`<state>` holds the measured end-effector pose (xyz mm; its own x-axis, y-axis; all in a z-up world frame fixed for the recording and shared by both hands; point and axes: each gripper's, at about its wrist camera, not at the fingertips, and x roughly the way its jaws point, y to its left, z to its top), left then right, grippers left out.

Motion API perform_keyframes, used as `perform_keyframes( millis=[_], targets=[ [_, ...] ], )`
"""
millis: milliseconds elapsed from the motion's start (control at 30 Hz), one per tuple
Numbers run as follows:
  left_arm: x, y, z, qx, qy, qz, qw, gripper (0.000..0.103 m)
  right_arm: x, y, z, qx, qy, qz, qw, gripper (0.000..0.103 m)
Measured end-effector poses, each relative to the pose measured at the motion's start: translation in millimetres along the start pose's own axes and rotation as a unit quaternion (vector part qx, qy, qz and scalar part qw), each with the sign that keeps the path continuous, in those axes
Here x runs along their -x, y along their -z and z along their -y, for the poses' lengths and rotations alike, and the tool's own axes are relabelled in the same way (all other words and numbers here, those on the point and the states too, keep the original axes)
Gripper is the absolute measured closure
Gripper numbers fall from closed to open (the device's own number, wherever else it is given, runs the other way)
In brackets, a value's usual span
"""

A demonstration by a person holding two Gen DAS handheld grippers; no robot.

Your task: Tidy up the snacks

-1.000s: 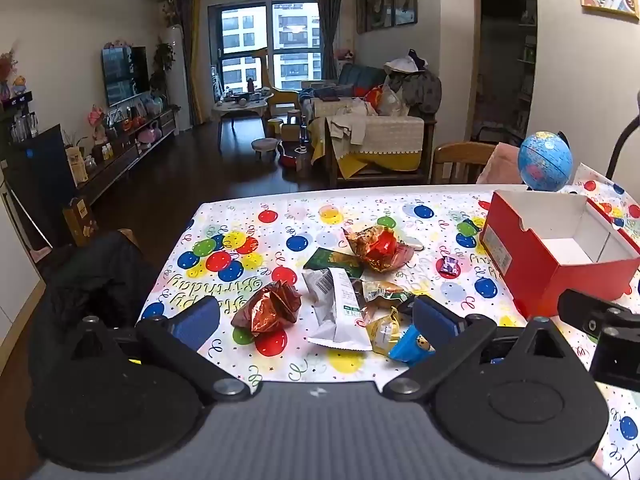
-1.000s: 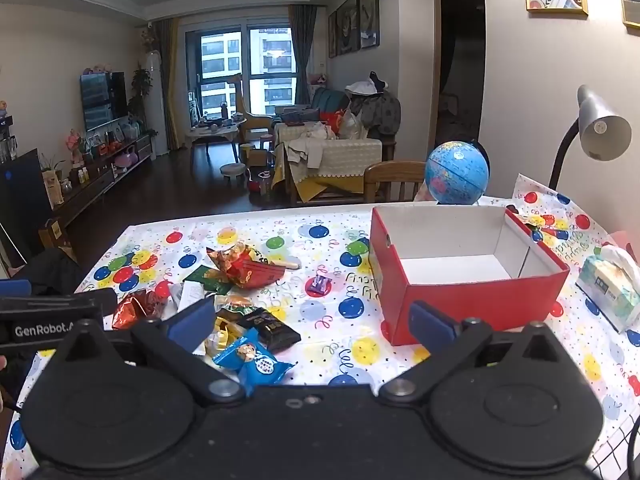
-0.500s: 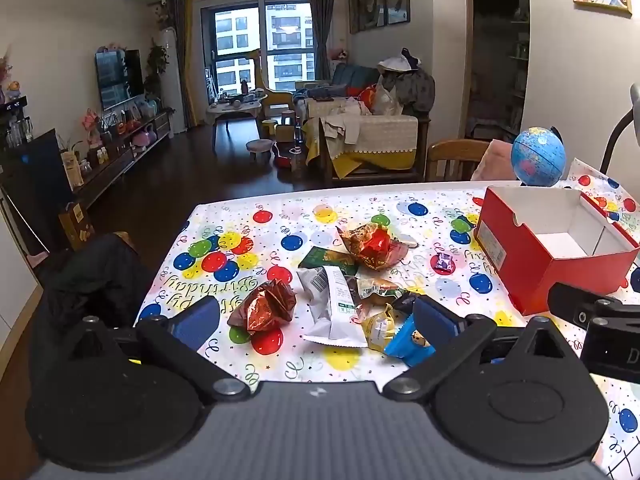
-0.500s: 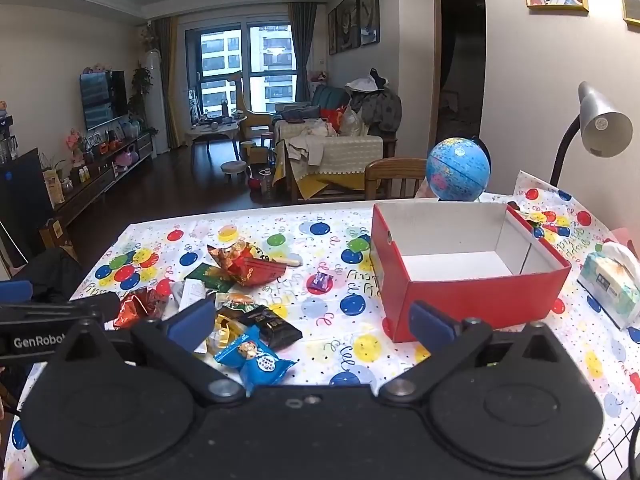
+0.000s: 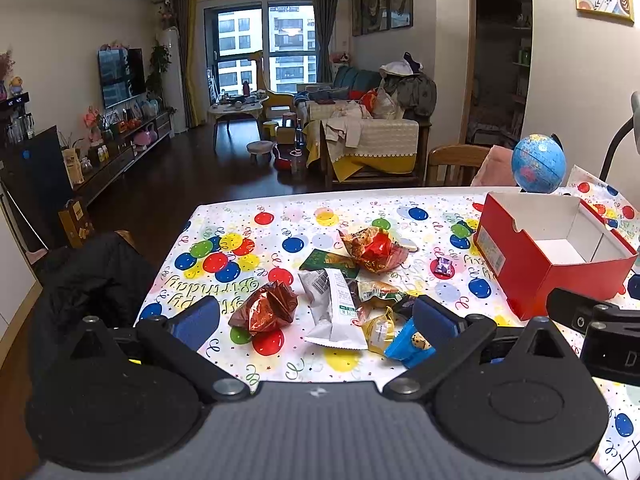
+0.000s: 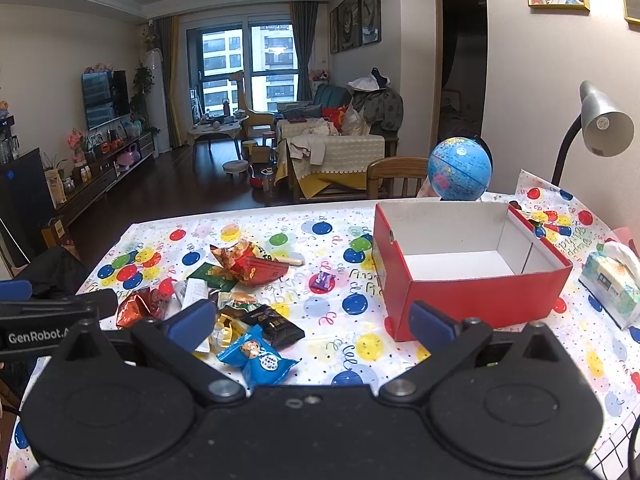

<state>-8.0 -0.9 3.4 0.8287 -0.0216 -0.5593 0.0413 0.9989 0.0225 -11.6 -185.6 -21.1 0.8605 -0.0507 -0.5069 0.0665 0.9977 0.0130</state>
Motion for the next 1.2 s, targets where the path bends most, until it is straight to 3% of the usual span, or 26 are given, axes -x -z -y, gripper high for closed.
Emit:
perform_keyframes(
  millis=[1200],
  targets=[
    [4.3,0.4,3.0,0.007,0.006,-0.002,1.0,0.0,10.3,1.7,-0.7,-0.018,-0.004,-0.013,1.0,0.0]
  ],
)
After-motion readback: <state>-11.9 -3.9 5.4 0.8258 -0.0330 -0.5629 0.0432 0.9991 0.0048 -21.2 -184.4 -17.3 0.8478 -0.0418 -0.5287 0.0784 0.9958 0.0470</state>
